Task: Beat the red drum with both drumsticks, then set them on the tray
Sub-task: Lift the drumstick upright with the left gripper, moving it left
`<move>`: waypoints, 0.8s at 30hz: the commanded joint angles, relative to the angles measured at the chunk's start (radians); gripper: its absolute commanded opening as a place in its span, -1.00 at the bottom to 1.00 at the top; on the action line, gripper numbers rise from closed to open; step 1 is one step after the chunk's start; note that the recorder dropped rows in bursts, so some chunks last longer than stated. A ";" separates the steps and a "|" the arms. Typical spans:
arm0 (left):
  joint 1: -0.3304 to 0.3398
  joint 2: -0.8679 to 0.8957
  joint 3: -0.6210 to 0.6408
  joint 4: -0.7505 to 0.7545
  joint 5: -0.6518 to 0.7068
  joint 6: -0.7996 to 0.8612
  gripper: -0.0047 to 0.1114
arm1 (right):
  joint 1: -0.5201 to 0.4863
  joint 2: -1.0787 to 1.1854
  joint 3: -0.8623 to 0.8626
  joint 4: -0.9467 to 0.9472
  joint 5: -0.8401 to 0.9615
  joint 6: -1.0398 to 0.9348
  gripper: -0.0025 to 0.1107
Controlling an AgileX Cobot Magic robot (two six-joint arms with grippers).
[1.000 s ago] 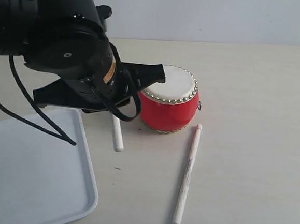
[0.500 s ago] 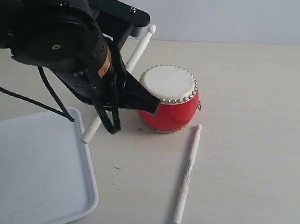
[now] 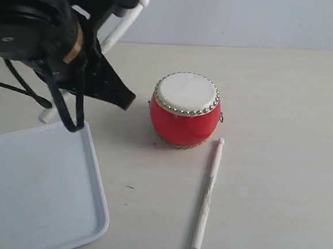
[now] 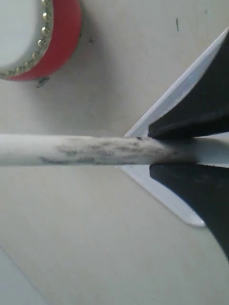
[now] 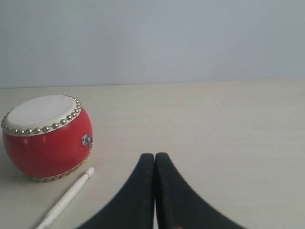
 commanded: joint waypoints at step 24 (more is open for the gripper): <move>-0.003 -0.319 0.399 -0.052 -0.285 -0.066 -0.92 | 0.140 0.045 -0.225 -0.048 -0.232 0.423 -0.96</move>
